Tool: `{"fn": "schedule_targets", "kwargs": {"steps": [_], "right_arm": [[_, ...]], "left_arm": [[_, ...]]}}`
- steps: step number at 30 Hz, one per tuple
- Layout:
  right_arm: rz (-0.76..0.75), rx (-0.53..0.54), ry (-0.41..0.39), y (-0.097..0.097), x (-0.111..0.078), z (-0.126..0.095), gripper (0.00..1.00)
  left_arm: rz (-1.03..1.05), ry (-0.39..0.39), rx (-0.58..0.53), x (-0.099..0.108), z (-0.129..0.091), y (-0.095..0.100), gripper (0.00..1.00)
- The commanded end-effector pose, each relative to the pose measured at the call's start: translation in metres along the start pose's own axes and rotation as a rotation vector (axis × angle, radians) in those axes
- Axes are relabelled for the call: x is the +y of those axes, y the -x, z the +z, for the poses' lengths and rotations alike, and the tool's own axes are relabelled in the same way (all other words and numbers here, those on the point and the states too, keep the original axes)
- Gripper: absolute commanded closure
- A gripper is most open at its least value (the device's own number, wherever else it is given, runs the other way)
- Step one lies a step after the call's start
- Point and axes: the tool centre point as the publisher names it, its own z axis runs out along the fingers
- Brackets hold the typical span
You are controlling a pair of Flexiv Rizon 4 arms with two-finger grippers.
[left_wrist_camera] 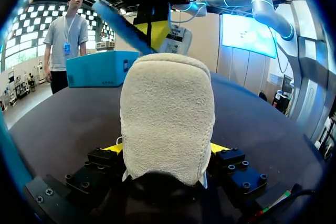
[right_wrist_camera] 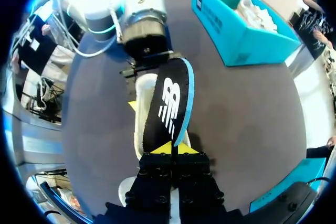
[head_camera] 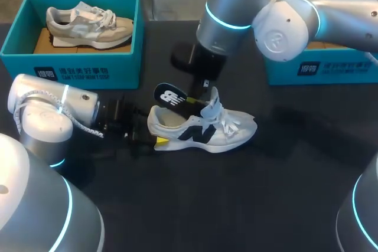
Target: Take the shoe out of the shoebox, open the shoe tongue, remove and reinsert the insole, then place the shoe into the shoebox
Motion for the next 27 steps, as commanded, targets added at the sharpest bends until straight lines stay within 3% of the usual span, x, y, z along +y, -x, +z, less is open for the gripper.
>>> {"fn": "schedule_targets", "kwargs": {"steps": [1, 10, 27], "right_arm": [[-0.034, 0.029, 0.085, -0.004, 0.002, 0.004, 1.00], [-0.112, 0.095, 0.151, -0.011, 0.019, 0.014, 1.00], [-0.193, 0.124, 0.179, -0.006, 0.045, 0.016, 1.00]], "left_arm": [[0.000, 0.002, 0.002, 0.001, 0.001, 0.000, 1.00], [0.000, 0.002, 0.002, 0.001, 0.001, 0.000, 1.00], [0.000, 0.002, 0.002, 0.001, 0.001, 0.000, 1.00]]}}
